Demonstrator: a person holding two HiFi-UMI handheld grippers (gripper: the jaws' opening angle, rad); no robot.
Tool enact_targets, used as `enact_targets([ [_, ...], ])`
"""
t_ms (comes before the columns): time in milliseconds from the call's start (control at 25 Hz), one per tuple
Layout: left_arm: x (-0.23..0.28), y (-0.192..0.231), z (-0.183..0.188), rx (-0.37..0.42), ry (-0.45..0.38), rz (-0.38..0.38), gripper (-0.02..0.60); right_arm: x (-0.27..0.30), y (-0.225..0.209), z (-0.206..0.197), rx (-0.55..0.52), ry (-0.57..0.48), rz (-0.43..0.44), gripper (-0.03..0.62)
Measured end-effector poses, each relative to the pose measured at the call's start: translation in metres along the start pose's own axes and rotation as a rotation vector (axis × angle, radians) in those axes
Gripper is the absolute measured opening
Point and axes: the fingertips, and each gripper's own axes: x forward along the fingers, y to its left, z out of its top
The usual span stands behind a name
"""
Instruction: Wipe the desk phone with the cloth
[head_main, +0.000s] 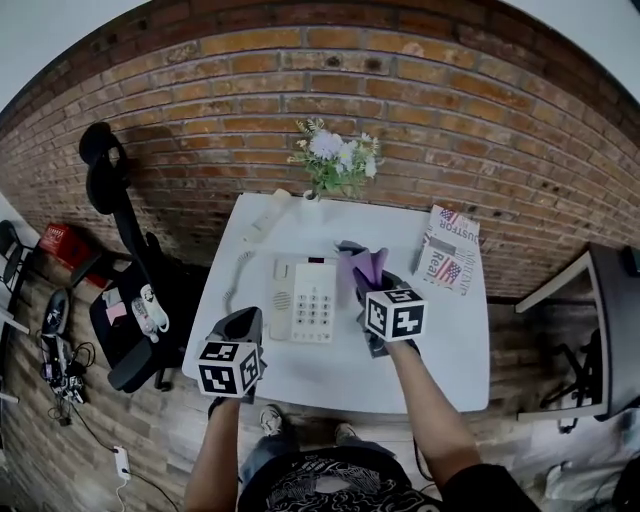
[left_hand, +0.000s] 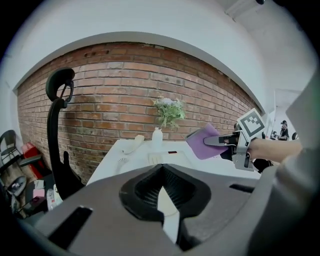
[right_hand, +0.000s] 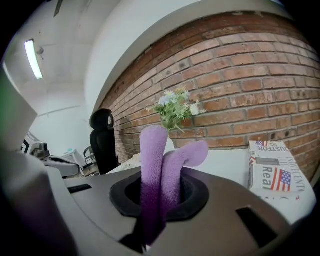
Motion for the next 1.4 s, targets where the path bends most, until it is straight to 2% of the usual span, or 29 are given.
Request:
enact_targets([
  [280,0.021,0.029,-0.007,0.003,0.036,-0.077,0.006,0.037,-0.013,-0.01,0.038,0.053,-0.102,0.044],
  [560,0.039,0.046,-0.015,0.014,0.064,-0.151,0.006,0.059,-0.015,-0.028,0.081,0.104,-0.157,0.044],
  [1400,0.054,0.049,-0.015,0.109,0.089,-0.345,0.006,0.039,0.015,-0.065,0.161,0.127,-0.218,0.044],
])
